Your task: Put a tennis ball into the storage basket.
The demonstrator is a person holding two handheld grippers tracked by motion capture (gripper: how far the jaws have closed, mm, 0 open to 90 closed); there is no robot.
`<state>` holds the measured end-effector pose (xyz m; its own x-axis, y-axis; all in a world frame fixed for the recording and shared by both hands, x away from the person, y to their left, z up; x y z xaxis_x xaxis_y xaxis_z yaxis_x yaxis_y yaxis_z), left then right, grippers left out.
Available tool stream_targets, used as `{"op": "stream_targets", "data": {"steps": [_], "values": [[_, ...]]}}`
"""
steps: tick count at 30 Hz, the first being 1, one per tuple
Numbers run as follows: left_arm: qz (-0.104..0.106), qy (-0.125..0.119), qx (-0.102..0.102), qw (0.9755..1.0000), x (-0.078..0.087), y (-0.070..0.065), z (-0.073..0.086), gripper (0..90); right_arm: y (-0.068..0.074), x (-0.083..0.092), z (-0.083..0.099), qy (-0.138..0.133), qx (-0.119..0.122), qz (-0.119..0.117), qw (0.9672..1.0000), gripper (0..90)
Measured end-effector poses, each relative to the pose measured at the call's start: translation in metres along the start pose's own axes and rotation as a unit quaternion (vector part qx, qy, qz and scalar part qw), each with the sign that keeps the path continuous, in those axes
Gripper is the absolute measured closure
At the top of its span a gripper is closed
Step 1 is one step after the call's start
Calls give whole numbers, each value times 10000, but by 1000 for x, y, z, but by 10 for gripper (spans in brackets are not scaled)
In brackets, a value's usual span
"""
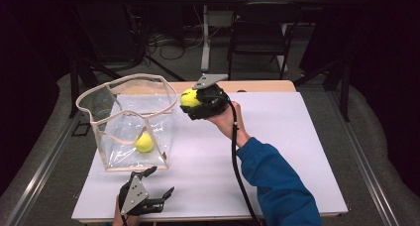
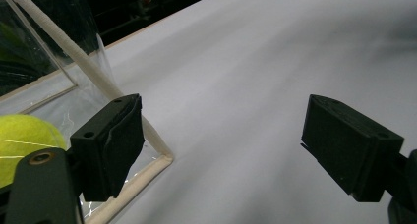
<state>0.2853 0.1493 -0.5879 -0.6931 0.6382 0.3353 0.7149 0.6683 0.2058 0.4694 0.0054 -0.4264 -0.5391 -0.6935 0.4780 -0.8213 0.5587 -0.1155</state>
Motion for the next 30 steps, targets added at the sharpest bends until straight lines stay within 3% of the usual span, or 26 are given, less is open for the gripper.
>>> {"op": "stream_targets", "data": {"steps": [30], "values": [[2, -18, 21, 10000, 0, 0, 0, 161, 4, 1, -22, -155, 149, -12, 9998, 262]]}}
Point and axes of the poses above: each handheld gripper's, and its own axes: x roughly backward along the jaws, z roughly out of its underside, y roughly to its left, the point moved 8 cm from there along -x, roughly forward along the jaws, and after that the axes turned 1 degree about -z, right-handed, at the moved point
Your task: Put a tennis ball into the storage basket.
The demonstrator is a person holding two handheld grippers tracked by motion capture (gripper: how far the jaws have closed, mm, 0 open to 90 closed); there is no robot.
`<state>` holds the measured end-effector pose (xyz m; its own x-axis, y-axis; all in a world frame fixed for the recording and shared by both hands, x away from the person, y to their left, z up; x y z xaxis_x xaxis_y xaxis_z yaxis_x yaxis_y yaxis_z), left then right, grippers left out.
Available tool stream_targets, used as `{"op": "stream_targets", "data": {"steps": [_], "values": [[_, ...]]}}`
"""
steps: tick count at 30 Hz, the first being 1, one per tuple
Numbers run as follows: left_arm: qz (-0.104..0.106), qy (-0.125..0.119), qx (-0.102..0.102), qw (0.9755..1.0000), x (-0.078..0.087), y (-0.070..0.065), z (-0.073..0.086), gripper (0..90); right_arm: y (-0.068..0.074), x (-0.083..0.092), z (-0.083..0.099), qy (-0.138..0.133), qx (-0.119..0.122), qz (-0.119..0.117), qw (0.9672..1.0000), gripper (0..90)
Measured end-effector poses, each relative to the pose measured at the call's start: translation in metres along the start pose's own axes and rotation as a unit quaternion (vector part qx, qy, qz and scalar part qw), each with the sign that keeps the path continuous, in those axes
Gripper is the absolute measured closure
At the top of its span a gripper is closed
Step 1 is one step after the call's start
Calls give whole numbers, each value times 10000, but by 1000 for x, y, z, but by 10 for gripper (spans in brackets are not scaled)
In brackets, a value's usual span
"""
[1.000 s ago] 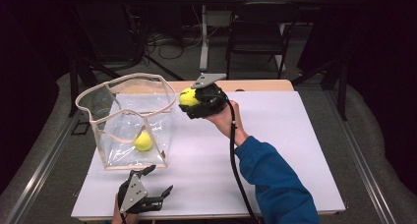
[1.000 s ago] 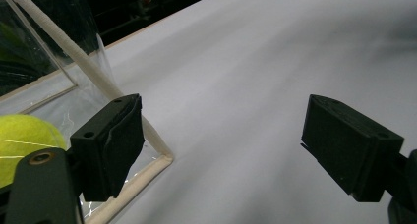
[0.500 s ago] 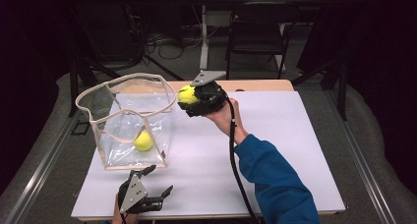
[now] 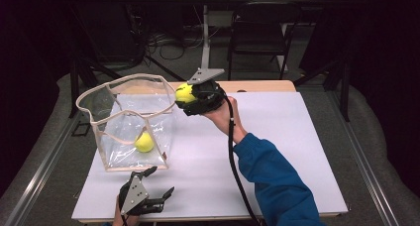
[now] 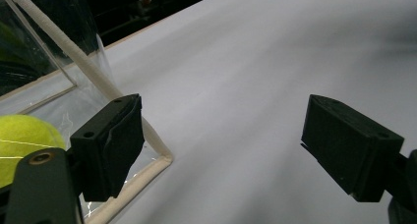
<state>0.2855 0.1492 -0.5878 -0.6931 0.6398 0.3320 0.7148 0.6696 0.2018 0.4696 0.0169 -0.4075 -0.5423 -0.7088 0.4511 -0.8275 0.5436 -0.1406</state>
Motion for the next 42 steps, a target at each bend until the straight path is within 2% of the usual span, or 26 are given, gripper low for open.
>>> {"op": "stream_targets", "data": {"steps": [18, 34, 42], "values": [[12, -5, 6, 10000, 0, 0, 0, 161, 1, -1, -15, -72, 85, 17, 9999, 262], [15, 6, 1, 10000, 0, 0, 0, 161, 1, -8, -29, -131, 61, 4, 9999, 262], [-2, -4, -13, 10000, 1, 1, 0, 161, 6, -11, -35, -169, 95, -46, 9998, 262]]}}
Point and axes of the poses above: each handheld gripper's, and its own axes: x roughly backward along the jaws, z roughly out of its underside, y roughly to its left, the point moved 8 cm from there along -x, roughly forward along the jaws, and after that the axes turned 1 degree about -z, right-handed, at the moved point
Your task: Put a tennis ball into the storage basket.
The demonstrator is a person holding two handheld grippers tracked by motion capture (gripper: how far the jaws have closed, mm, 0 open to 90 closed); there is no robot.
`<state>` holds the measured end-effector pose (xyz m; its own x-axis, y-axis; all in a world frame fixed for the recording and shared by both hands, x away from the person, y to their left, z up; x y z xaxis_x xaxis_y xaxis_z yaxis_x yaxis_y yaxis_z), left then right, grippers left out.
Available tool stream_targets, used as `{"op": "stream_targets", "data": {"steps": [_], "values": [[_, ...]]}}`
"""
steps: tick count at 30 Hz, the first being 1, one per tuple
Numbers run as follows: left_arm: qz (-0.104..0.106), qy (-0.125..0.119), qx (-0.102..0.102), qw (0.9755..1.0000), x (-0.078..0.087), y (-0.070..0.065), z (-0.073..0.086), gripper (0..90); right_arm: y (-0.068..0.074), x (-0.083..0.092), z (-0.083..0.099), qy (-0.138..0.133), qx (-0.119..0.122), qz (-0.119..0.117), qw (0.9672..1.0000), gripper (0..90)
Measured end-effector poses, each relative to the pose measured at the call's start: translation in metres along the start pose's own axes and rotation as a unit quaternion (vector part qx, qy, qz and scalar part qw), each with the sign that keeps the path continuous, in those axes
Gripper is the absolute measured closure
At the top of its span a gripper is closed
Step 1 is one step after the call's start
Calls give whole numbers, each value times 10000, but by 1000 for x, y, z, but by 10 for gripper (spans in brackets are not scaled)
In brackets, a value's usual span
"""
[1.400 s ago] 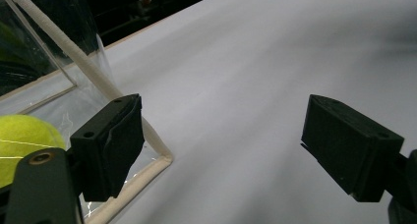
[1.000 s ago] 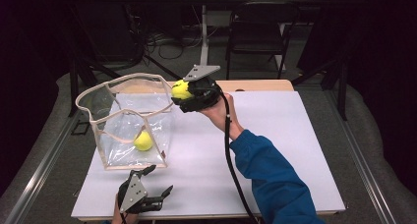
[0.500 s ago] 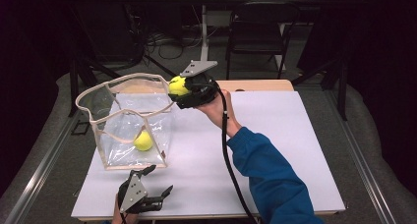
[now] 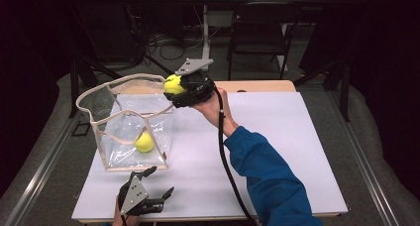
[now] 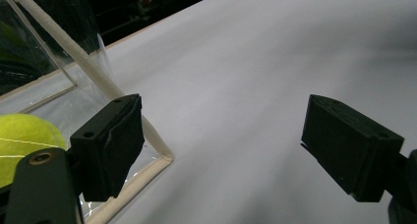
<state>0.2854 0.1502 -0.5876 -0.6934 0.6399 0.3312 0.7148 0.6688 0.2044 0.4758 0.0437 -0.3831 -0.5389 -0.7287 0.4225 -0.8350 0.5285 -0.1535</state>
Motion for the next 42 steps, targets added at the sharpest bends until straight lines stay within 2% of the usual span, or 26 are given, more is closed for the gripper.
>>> {"op": "stream_targets", "data": {"steps": [29, 42], "values": [[1, -4, 9, 10000, 0, 0, 0, 161, 16, -12, -13, 13, 110, -98, 9999, 262], [19, 3, 9, 10000, 0, 0, 0, 161, 22, -19, -17, 153, 159, -152, 9996, 261]]}}
Point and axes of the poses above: each handheld gripper's, and its own axes: x roughly backward along the jaws, z roughly out of its underside, y roughly to its left, the point moved 8 cm from there along -x, roughly forward along the jaws, and after that the axes turned 1 degree about -z, right-handed, at the moved point
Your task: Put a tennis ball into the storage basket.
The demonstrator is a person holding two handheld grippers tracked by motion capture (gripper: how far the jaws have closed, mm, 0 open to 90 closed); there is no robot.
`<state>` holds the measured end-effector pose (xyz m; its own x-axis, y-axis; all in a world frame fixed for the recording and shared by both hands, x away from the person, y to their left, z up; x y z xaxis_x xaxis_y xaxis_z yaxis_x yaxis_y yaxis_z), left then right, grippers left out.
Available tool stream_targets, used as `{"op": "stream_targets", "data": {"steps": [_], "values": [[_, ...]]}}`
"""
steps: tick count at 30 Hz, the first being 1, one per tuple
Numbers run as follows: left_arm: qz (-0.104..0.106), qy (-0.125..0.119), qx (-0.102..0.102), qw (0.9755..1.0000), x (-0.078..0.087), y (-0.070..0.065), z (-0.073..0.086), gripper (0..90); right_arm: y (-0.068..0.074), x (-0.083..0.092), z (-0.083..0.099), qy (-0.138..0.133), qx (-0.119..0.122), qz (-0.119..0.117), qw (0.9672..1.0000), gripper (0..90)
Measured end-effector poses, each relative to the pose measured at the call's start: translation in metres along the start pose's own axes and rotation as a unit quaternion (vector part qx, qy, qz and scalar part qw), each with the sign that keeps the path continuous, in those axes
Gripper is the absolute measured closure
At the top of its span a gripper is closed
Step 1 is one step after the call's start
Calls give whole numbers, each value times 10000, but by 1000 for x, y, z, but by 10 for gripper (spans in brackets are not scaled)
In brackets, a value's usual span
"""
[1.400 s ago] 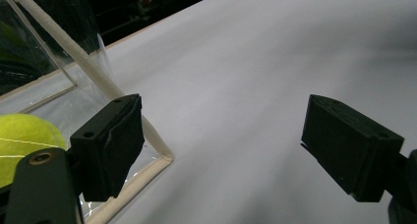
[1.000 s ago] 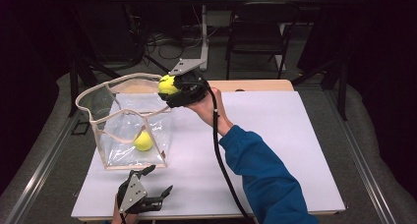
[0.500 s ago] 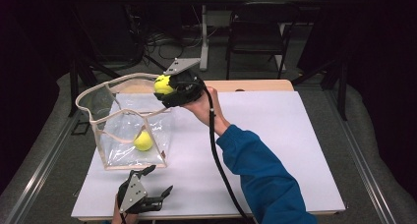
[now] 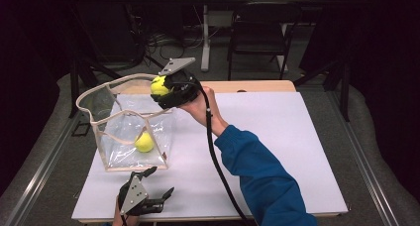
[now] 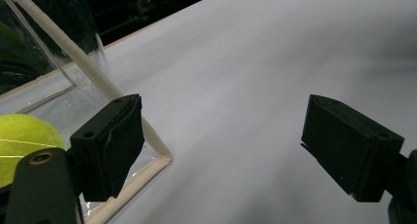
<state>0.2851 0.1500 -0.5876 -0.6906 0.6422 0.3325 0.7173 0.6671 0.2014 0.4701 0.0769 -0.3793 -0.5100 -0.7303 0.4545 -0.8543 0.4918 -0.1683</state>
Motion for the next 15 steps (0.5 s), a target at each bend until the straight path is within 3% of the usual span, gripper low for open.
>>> {"op": "stream_targets", "data": {"steps": [15], "values": [[11, -1, 4, 10000, 0, 0, 0, 161, 5, -7, 0, 104, -10, -51, 9999, 261]]}}
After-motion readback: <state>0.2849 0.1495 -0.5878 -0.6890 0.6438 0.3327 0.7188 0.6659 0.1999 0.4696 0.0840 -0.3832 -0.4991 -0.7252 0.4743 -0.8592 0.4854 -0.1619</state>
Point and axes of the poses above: each handheld gripper's, and its own axes: x roughly backward along the jaws, z roughly out of its underside, y roughly to its left, the point moved 8 cm from there along -x, roughly forward along the jaws, and after that the axes turned 1 degree about -z, right-handed, at the moved point
